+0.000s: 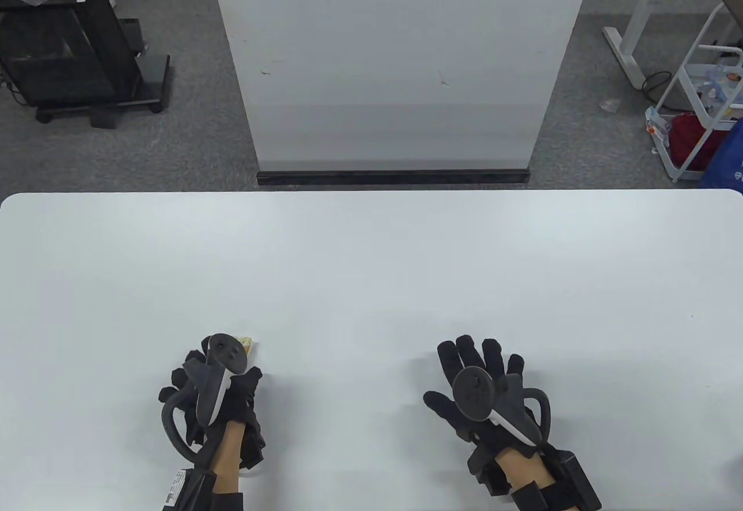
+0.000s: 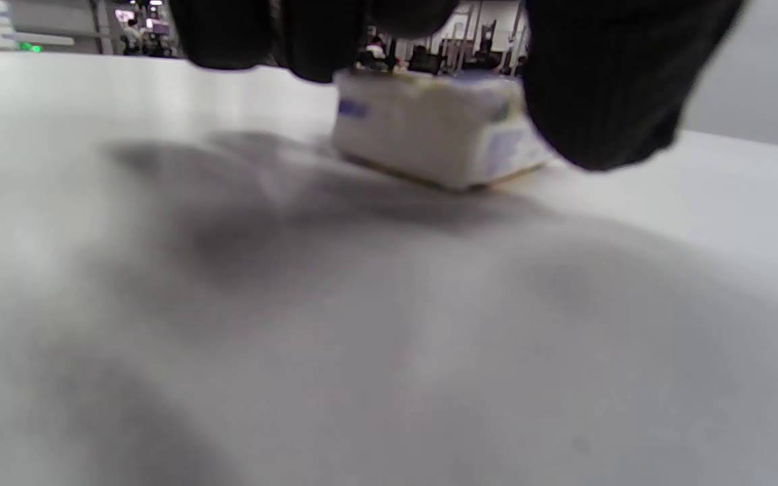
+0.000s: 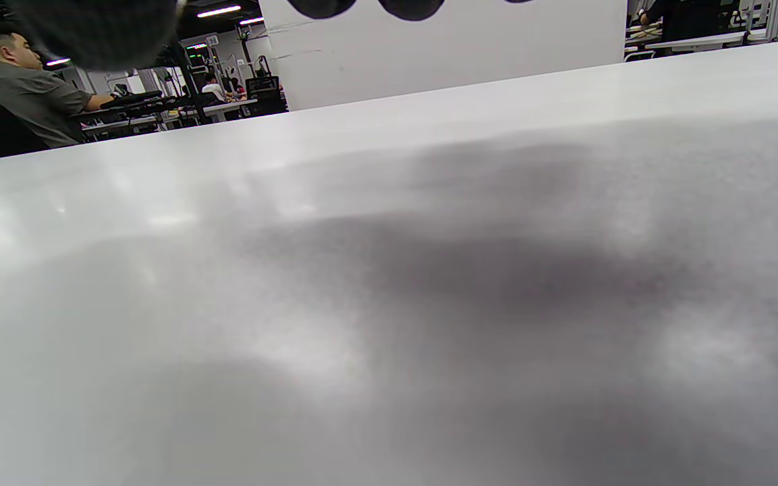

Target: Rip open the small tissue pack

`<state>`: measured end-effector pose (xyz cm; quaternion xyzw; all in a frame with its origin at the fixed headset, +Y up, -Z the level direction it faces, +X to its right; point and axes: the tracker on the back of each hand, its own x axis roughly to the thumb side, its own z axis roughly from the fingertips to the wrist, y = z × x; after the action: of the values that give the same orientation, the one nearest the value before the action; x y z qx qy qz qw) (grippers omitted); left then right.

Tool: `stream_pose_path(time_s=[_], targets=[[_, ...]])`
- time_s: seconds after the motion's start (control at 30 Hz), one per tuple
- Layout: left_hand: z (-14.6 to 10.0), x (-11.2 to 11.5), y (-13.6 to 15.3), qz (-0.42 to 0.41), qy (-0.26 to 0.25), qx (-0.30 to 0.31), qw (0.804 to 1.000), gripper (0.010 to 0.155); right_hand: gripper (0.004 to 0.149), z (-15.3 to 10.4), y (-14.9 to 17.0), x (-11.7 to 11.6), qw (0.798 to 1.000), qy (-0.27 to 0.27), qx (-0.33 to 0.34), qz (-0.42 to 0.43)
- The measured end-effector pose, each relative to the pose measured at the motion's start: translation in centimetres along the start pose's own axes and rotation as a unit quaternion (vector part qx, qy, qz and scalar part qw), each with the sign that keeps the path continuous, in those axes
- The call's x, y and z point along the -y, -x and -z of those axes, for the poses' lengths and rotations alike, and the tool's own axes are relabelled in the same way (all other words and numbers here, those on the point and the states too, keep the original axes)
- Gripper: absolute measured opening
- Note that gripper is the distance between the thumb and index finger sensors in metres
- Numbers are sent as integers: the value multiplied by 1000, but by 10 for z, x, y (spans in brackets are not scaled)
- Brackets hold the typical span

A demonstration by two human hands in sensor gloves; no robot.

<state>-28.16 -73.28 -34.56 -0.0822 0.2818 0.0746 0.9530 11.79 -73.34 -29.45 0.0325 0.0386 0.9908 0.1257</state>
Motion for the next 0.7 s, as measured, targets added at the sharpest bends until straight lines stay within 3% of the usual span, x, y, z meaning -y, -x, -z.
stream_pose_path(time_s=[0.4, 0.7], targets=[[5, 3, -5, -1, -12, 11, 1000, 81, 86, 0, 0, 1, 1000, 2, -1, 3], [-32, -2, -44, -48, -23, 146, 988, 80, 85, 0, 0, 2, 1000, 18, 1, 11]])
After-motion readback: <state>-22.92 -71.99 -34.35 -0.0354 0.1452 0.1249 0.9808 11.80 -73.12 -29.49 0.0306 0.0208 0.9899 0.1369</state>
